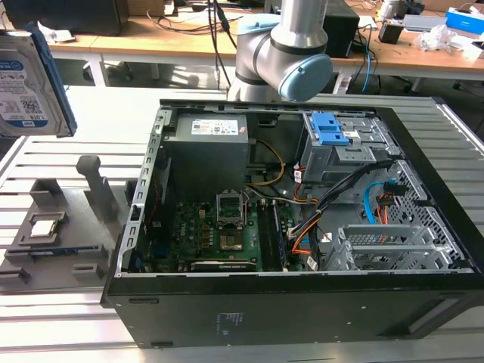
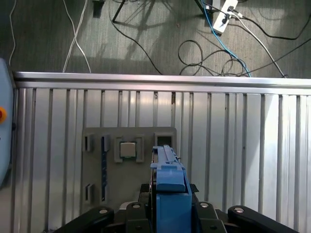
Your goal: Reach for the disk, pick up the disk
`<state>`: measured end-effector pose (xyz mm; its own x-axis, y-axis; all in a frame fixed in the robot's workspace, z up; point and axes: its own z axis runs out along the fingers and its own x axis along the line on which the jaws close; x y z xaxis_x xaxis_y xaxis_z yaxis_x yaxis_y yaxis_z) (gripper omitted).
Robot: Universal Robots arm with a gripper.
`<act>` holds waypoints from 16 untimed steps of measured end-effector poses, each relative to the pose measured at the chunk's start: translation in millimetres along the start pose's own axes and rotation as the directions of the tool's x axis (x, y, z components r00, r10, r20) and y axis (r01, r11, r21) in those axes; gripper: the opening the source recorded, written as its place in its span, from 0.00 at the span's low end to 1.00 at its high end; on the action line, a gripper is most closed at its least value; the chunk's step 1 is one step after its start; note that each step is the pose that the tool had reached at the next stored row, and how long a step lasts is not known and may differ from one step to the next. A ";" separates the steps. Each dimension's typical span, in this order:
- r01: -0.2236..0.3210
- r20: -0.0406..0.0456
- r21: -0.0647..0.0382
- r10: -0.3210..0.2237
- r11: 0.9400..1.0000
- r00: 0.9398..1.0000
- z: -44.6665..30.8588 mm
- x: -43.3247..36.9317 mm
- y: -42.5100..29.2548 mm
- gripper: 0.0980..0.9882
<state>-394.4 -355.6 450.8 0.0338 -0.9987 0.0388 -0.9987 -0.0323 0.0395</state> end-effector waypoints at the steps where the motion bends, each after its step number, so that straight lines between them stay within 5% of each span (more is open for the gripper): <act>1: 0.000 0.000 0.000 0.000 1.000 1.000 -2.2 0.0 0.1 0.30; 16: 0.000 -0.006 0.000 0.000 1.000 1.000 -44.8 0.8 1.7 0.30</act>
<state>-394.4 -354.6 495.6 0.0338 -0.9984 0.0447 -0.9987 -0.0321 0.0396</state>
